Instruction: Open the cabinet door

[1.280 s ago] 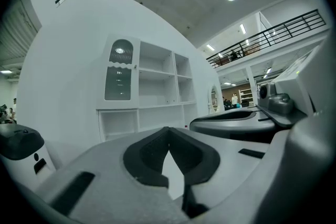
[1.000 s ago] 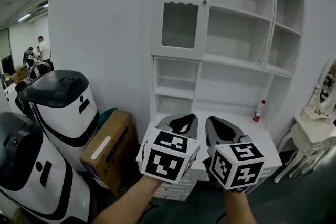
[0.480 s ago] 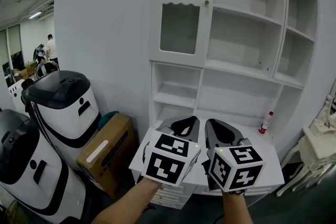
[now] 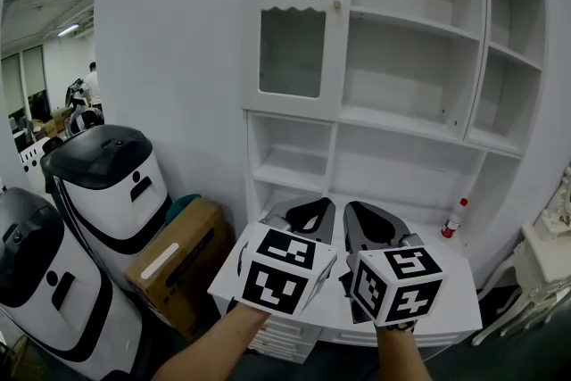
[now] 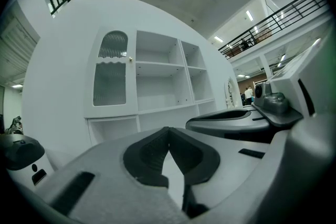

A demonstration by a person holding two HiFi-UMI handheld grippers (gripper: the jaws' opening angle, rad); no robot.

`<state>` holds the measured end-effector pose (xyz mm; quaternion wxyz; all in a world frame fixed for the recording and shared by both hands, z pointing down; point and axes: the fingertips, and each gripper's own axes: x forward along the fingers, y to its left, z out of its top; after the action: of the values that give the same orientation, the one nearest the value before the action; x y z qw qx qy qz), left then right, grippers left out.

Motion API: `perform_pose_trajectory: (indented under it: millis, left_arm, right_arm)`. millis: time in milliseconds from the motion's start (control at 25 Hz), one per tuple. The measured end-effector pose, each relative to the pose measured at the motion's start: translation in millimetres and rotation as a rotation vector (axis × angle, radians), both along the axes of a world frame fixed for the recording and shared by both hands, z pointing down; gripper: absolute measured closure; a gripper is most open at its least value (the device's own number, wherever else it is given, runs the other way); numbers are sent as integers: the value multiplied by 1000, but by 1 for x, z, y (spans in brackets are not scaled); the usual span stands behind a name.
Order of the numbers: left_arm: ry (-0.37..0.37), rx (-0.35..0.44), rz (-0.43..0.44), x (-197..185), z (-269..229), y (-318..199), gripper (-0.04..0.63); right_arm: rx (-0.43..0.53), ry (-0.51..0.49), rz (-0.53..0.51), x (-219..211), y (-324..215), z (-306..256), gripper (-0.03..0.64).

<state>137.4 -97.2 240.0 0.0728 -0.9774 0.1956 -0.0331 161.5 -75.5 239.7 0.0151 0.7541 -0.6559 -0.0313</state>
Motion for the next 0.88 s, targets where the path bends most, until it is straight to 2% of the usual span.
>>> perform_pose_trajectory:
  millis: [400, 880]
  left_arm:
    - [16, 8, -5, 23, -4, -15, 583]
    - [42, 16, 20, 68, -13, -82, 584]
  right_arm:
    - [8, 13, 0, 23, -11, -3, 595]
    - [14, 34, 18, 62, -75, -10, 595]
